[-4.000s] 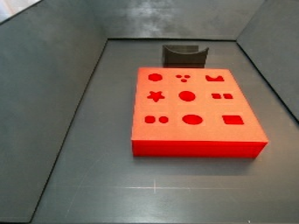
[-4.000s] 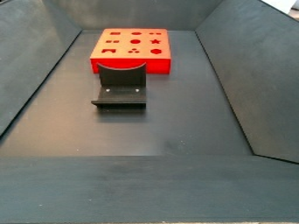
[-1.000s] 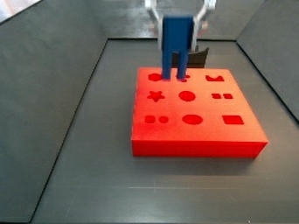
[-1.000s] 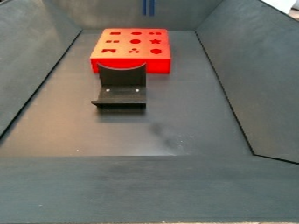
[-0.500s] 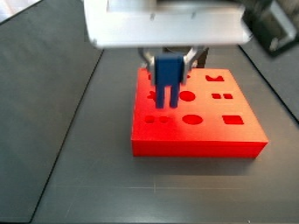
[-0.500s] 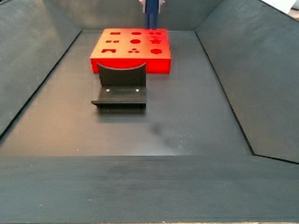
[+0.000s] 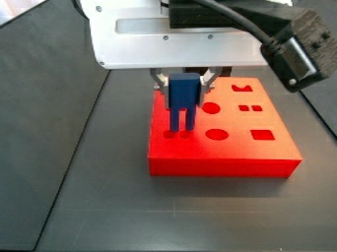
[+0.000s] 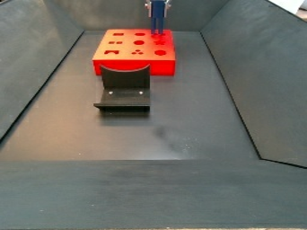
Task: Pick up the square-circle object. Move up. Rotate the square-circle object. Move to above the board. Insert the square-circle object.
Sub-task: Insert the square-circle object.
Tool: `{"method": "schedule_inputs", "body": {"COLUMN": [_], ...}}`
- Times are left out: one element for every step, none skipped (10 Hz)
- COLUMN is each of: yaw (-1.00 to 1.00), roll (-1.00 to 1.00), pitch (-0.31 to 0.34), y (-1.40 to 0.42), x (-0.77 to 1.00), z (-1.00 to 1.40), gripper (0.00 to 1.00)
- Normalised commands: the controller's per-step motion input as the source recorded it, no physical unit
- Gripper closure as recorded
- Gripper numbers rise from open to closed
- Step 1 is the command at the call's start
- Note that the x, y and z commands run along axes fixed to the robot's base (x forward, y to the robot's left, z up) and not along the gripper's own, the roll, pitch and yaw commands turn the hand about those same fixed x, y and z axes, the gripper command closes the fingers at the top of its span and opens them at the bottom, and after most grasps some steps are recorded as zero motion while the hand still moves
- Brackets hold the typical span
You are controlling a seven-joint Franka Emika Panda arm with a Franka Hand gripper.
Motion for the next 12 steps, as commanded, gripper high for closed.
{"method": "schedule_inputs", "body": {"yaw": [-0.03, -0.08, -0.08, -0.05, -0.01, 0.00, -0.01, 0.00, 0.00, 0.00, 0.00, 0.00], "roll": [-0.09, -0.18, -0.19, -0.14, -0.14, -0.18, -0.20, -0.21, -0.24, -0.23, -0.18, -0.06], "pitch": [-0.014, 0.000, 0.000, -0.001, -0.019, -0.053, -0.083, -0.111, -0.130, -0.130, -0.107, -0.020], "y": [-0.02, 0.00, 0.00, -0.05, -0.04, -0.03, 0.00, 0.00, 0.00, 0.00, 0.00, 0.00], "x": [-0.29, -0.27, -0.22, -0.11, 0.00, 0.00, 0.01, 0.07, 0.08, 0.09, 0.11, 0.04], "z": [-0.07, -0.12, -0.14, -0.11, -0.13, -0.14, -0.14, -0.19, -0.21, -0.24, -0.29, -0.28], "gripper": [1.00, 1.00, 1.00, 1.00, 1.00, 1.00, 1.00, 1.00, 1.00, 1.00, 1.00, 1.00]}}
